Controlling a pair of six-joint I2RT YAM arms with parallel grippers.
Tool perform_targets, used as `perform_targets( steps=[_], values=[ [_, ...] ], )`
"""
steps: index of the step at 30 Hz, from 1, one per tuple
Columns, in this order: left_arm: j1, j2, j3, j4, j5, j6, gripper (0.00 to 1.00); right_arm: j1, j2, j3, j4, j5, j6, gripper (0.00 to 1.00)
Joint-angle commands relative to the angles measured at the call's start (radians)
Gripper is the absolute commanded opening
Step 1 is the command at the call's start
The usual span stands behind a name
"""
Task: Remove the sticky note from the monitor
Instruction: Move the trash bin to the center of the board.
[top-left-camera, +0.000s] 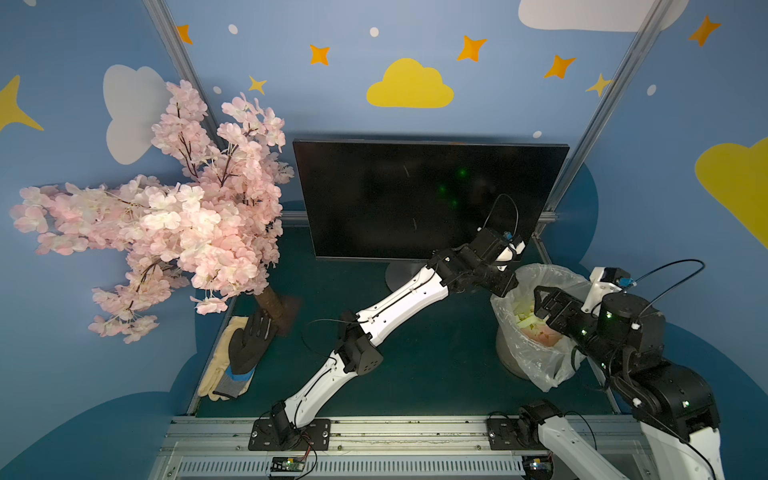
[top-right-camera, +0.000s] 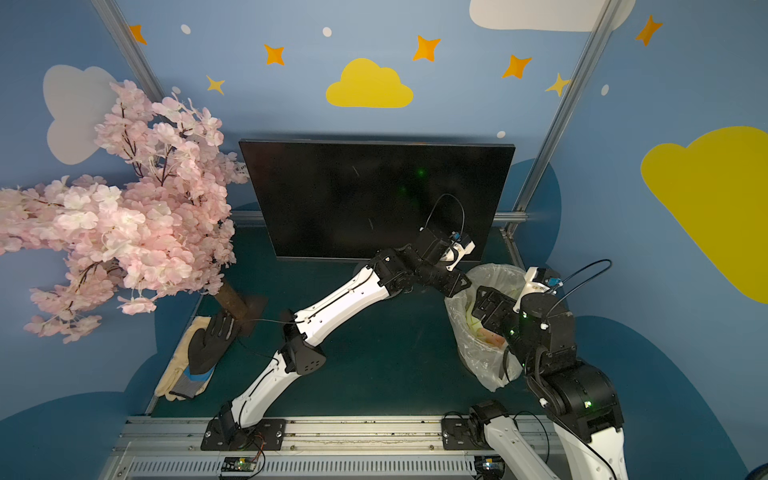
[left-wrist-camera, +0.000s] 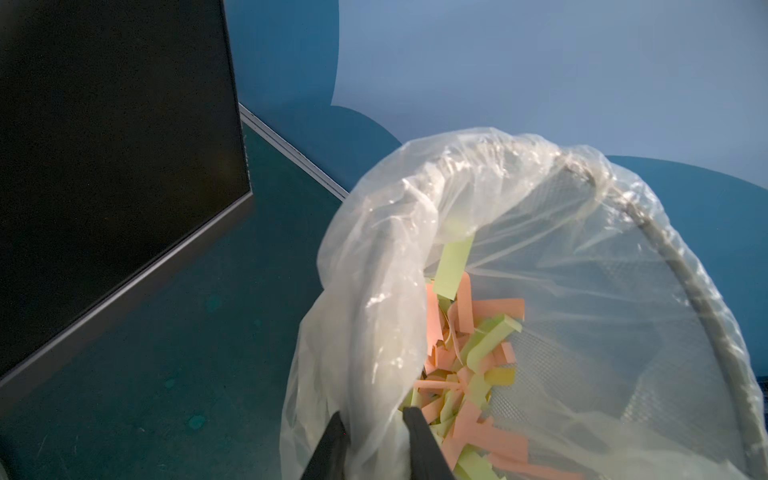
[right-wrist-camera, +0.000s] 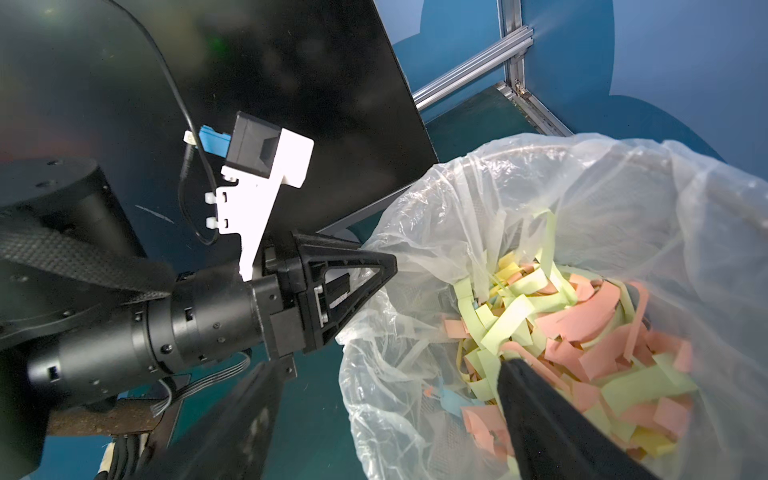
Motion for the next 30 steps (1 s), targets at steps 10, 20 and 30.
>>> perform_targets(
  steps=[10, 20, 30],
  values=[
    [-0.003, -0.026, 0.004, -0.038, -0.023, 0.027, 0.02, -0.002, 0.003, 0.010, 0.015, 0.020, -0.008, 0.87],
    [0.016, -0.079, -0.005, -0.133, -0.061, 0.050, 0.02, -0.002, 0.011, 0.013, 0.021, 0.017, -0.011, 0.87],
    [0.043, -0.162, -0.065, -0.208, -0.104, 0.070, 0.02, -0.003, 0.024, 0.032, 0.036, 0.009, -0.020, 0.87]
  ],
)
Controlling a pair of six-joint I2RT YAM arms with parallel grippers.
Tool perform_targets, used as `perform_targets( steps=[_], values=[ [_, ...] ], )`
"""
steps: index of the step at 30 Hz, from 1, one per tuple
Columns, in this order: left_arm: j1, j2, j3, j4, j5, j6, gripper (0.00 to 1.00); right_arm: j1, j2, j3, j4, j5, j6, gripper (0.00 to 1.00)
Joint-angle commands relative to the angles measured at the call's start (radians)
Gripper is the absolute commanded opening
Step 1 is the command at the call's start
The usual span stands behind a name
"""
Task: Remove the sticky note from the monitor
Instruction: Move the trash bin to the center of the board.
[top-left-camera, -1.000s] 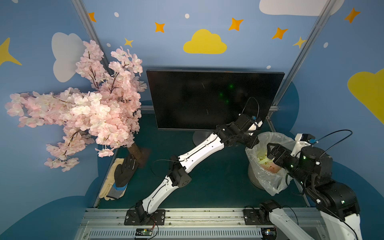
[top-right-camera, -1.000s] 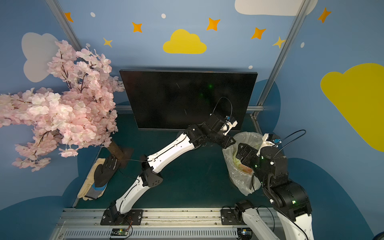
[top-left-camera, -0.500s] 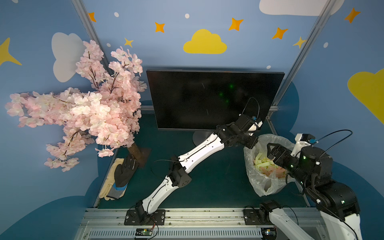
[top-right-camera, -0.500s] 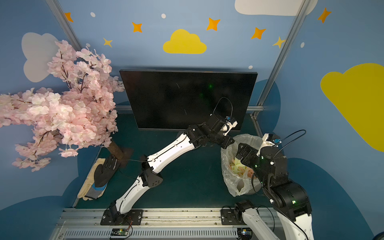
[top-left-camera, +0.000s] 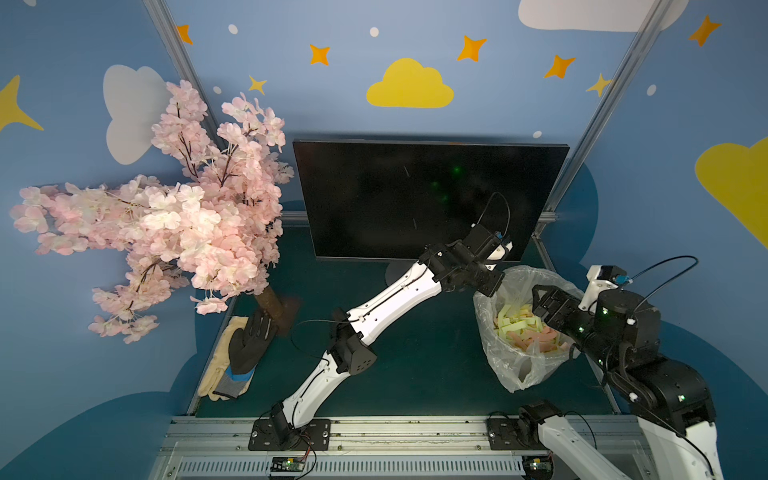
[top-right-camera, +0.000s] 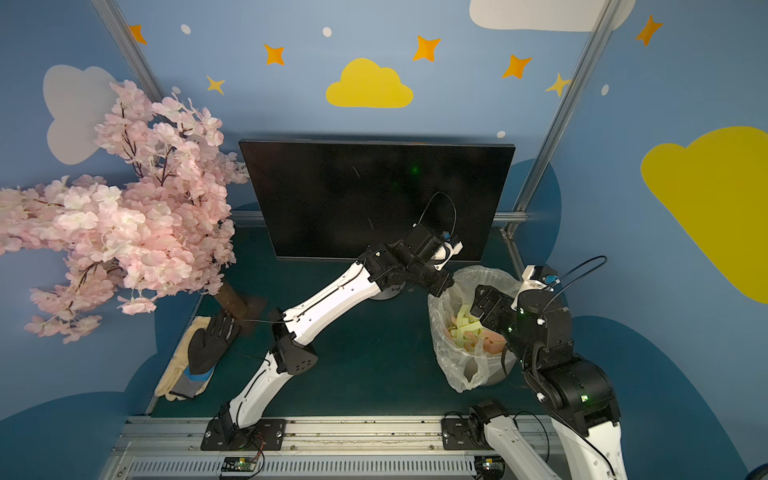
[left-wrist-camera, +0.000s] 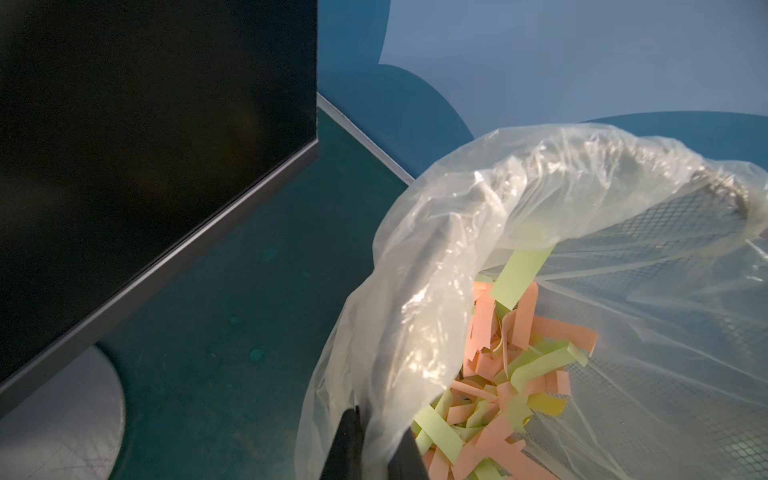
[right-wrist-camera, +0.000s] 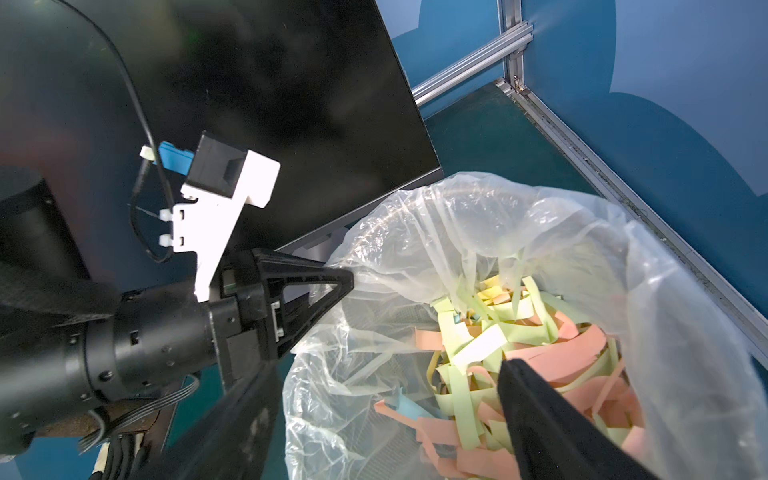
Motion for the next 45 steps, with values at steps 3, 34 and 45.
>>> perform_targets(
  steps=[3, 34, 45],
  values=[
    [0.026, -0.091, -0.016, -0.079, -0.030, 0.031, 0.02, -0.004, 0.009, 0.037, 0.041, 0.005, -0.018, 0.87],
    [0.150, -0.555, -0.736, 0.114, -0.139, 0.040, 0.45, -0.014, 0.062, 0.033, 0.110, -0.026, -0.031, 0.88],
    [0.150, -0.547, -0.597, 0.098, -0.169, 0.062, 1.00, -0.019, 0.093, 0.053, 0.131, -0.013, -0.044, 0.89]
  ],
)
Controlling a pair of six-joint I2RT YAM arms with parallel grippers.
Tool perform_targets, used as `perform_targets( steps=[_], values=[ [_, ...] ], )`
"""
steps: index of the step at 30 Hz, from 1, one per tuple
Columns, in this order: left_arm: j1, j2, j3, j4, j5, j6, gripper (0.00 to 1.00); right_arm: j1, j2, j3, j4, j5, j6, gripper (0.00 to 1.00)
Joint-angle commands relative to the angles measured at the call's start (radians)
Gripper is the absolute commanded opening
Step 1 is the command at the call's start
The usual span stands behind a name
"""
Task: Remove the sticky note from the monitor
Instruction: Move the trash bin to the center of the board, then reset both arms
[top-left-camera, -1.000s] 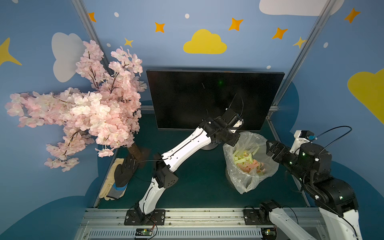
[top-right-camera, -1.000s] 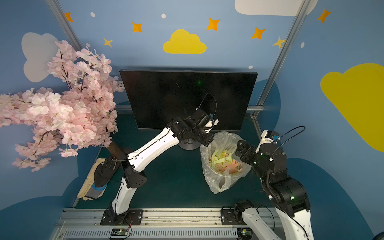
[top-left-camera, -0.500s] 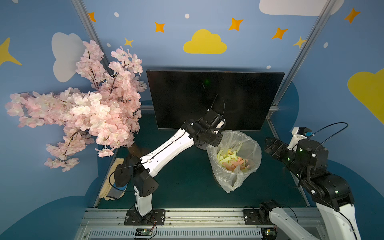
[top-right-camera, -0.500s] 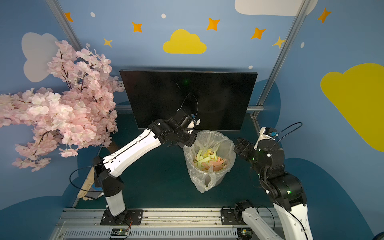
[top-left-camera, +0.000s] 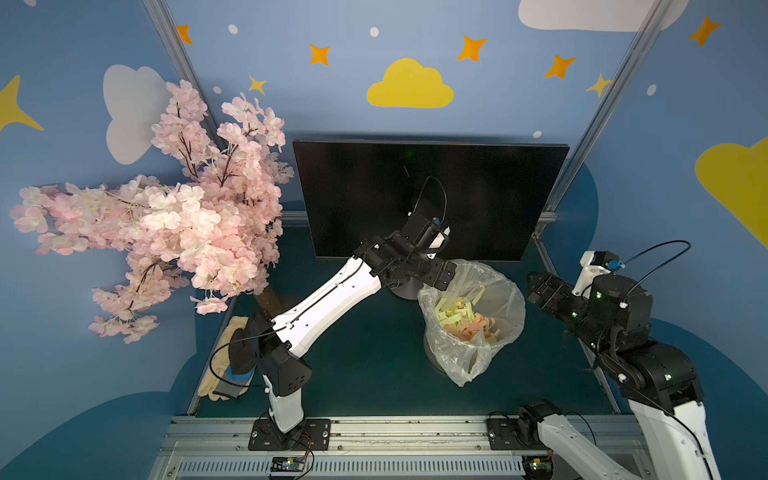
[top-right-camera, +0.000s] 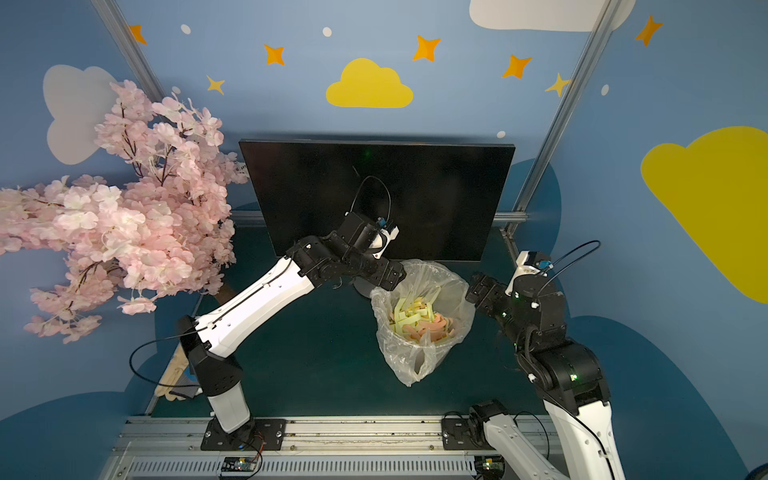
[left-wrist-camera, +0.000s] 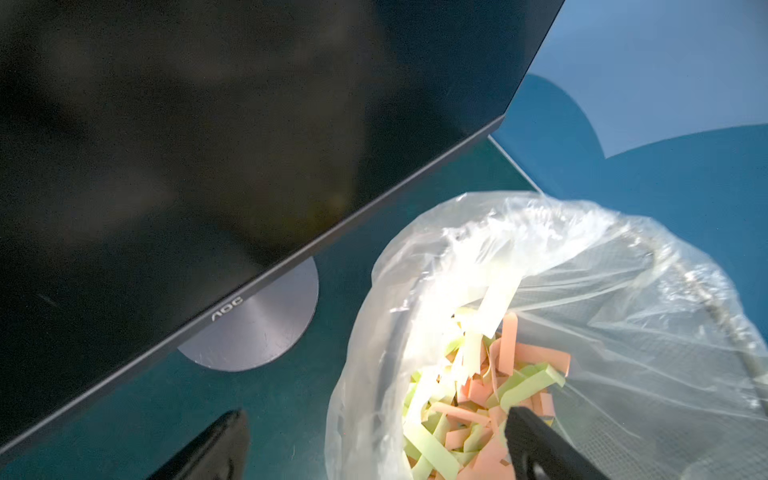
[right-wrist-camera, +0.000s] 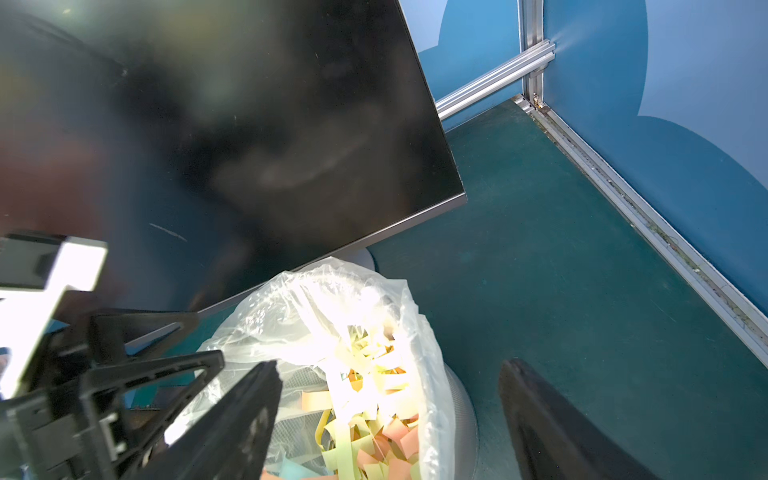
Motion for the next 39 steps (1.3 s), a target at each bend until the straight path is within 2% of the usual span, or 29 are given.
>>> perform_targets(
  steps=[1, 6, 11, 15, 19, 25, 32, 39],
  values=[
    [0.002, -0.009, 0.077, -0.002, -0.027, 0.028, 1.00, -0.009, 0.028, 0.047, 0.037, 0.026, -0.030, 0.91],
    [0.008, -0.028, 0.164, -0.041, -0.118, 0.074, 1.00, -0.045, 0.095, 0.112, 0.043, 0.121, -0.105, 0.98],
    [0.055, -0.120, 0.090, -0.018, -0.193, 0.128, 1.00, -0.175, 0.152, 0.163, 0.084, 0.179, -0.173, 0.98],
    [0.097, -0.283, -0.174, 0.174, -0.281, 0.174, 1.00, -0.336, 0.200, 0.158, 0.127, 0.134, -0.172, 0.98],
    [0.160, -0.504, -0.544, 0.456, -0.331, 0.209, 1.00, -0.404, 0.242, 0.117, 0.174, 0.161, -0.154, 0.98],
    [0.248, -0.675, -0.816, 0.549, -0.316, 0.201, 1.00, -0.464, 0.272, -0.017, 0.265, 0.189, -0.129, 0.98],
    [0.319, -0.765, -1.105, 0.728, -0.289, 0.188, 1.00, -0.487, 0.253, -0.253, 0.421, 0.254, -0.147, 0.98],
    [0.411, -0.691, -1.253, 0.884, -0.259, 0.226, 1.00, -0.494, 0.248, -0.469, 0.602, 0.234, -0.213, 0.98]
  ],
)
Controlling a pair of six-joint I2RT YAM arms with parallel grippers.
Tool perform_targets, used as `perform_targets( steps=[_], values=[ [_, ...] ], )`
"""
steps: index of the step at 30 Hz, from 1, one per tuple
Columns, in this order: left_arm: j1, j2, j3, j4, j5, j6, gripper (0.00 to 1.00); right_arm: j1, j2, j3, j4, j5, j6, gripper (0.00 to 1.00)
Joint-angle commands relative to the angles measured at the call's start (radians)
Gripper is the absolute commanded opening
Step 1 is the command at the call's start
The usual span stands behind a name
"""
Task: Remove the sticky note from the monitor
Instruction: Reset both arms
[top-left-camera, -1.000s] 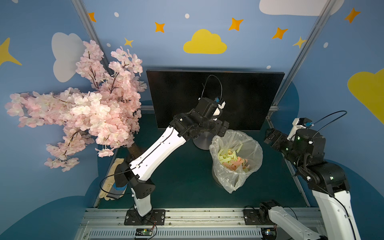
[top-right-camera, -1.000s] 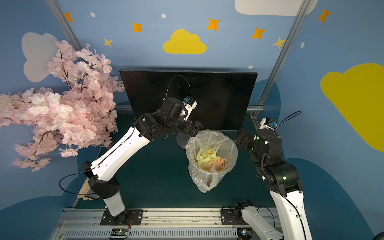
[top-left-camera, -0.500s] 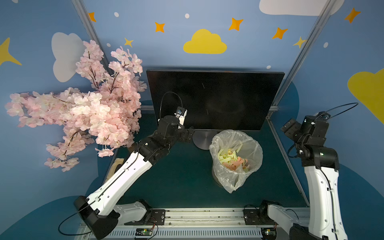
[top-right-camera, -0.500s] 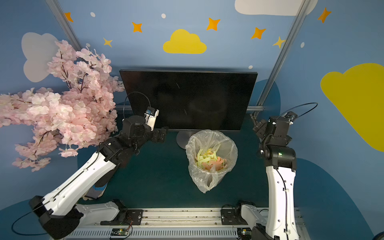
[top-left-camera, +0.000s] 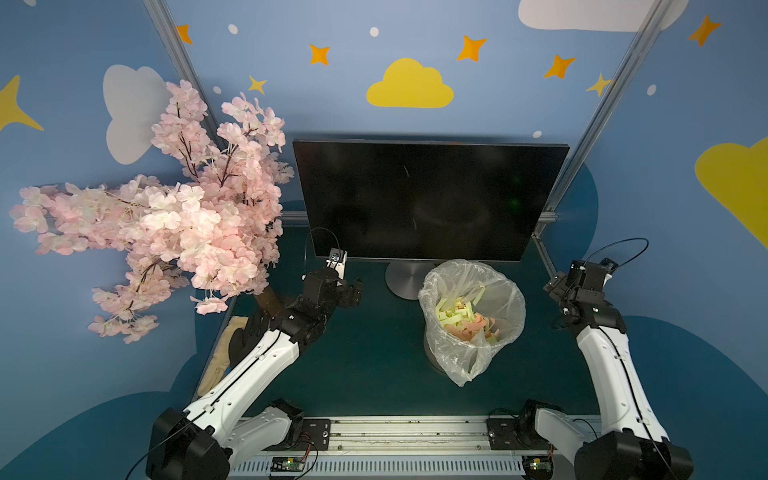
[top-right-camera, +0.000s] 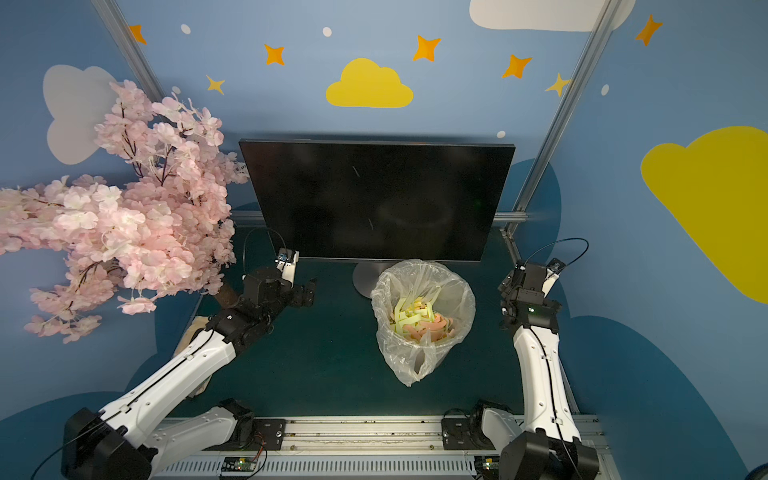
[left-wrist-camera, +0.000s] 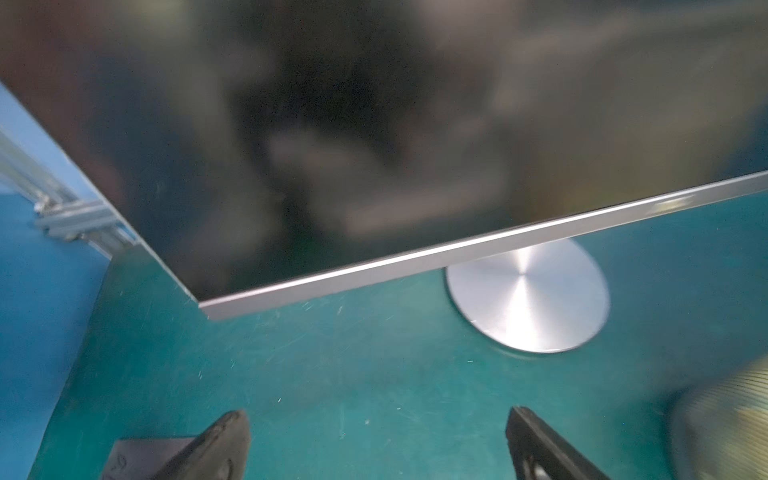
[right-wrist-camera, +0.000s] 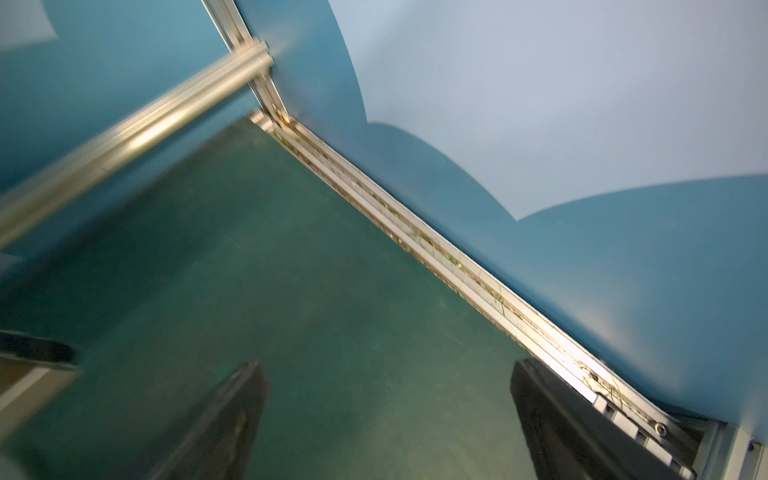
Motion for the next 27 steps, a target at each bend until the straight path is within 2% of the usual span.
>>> perform_targets(
  steps=[1, 8, 12, 14, 16, 19, 23, 27],
  values=[
    [0.034, 0.034, -0.060, 0.170, 0.026, 0.040, 1.00, -0.004, -0.022, -0.072, 0.170, 0.003, -0.046, 0.98],
    [0.116, 0.167, -0.179, 0.453, 0.084, 0.076, 1.00, 0.006, 0.003, -0.195, 0.351, -0.047, -0.096, 0.98],
    [0.139, 0.281, -0.207, 0.581, 0.105, 0.061, 0.99, 0.049, 0.113, -0.260, 0.455, -0.040, -0.109, 0.98],
    [0.139, 0.276, -0.200, 0.555, 0.105, 0.069, 0.99, 0.082, 0.176, -0.252, 0.441, -0.021, -0.135, 0.98],
    [0.145, 0.266, -0.227, 0.607, 0.103, 0.119, 1.00, 0.103, 0.223, -0.270, 0.477, 0.001, -0.155, 0.97],
    [0.190, 0.217, -0.255, 0.589, 0.120, 0.186, 1.00, 0.118, 0.255, -0.313, 0.555, -0.002, -0.180, 0.97],
    [0.291, 0.158, -0.320, 0.590, 0.207, 0.180, 1.00, 0.121, 0.262, -0.358, 0.673, -0.045, -0.246, 0.98],
    [0.318, 0.183, -0.373, 0.664, 0.271, 0.162, 1.00, 0.116, 0.277, -0.375, 0.767, -0.113, -0.288, 0.98]
  ],
)
